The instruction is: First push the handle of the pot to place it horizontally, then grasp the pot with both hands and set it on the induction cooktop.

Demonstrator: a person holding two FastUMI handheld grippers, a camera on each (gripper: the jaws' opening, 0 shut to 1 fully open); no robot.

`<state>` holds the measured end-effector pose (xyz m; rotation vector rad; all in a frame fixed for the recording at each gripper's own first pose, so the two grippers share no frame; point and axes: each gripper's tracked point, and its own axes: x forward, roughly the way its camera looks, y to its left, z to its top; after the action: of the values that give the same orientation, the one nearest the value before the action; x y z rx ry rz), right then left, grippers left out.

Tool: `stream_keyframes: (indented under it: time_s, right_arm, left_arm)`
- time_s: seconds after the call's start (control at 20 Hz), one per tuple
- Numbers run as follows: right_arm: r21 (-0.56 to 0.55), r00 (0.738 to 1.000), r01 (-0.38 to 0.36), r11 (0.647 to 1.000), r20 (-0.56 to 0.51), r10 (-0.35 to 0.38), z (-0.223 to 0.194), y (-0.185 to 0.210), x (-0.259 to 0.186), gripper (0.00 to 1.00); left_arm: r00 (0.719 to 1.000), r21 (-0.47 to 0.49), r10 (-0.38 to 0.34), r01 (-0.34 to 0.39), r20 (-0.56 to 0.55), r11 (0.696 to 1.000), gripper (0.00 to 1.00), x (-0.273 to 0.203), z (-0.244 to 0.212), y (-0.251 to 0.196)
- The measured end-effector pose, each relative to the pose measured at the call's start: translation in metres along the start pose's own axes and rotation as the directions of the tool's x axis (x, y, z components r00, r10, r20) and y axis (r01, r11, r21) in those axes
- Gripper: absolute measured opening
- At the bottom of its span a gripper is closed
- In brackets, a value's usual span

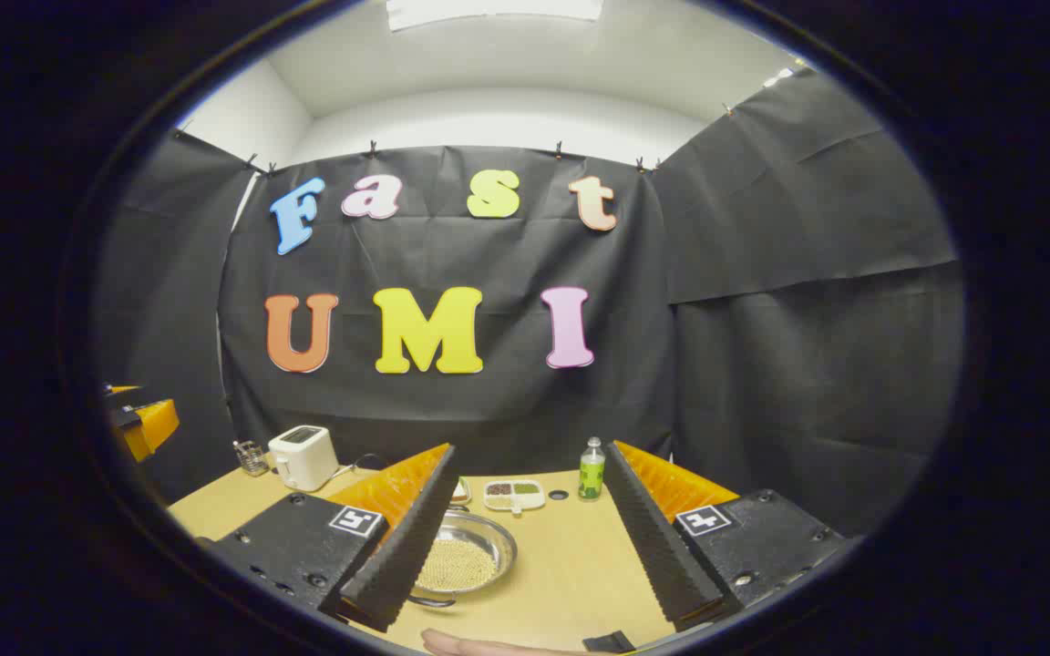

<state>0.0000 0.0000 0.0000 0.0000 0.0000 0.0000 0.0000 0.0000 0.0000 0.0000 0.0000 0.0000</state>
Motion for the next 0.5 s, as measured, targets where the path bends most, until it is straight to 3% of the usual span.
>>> stream_keyframes:
  time_s: [0.05, 0.5]
  right_arm:
    - [0.000, 1.000, 0.001, 1.000, -0.001, -0.001, -0.001, -0.001, 0.001, 0.99]
    - [0.004, 1.000, -0.004, 1.000, -0.005, 0.004, -0.005, -0.001, 0.005, 0.99]
  left_arm:
    - [1.000, -0.006, 0.003, -0.003, -0.002, 1.000, 0.96, 0.000, 0.000, 0.002]
    - [0.999, -0.047, 0.018, -0.016, 0.042, 0.999, 0.96, -0.007, 0.011, 0.017]
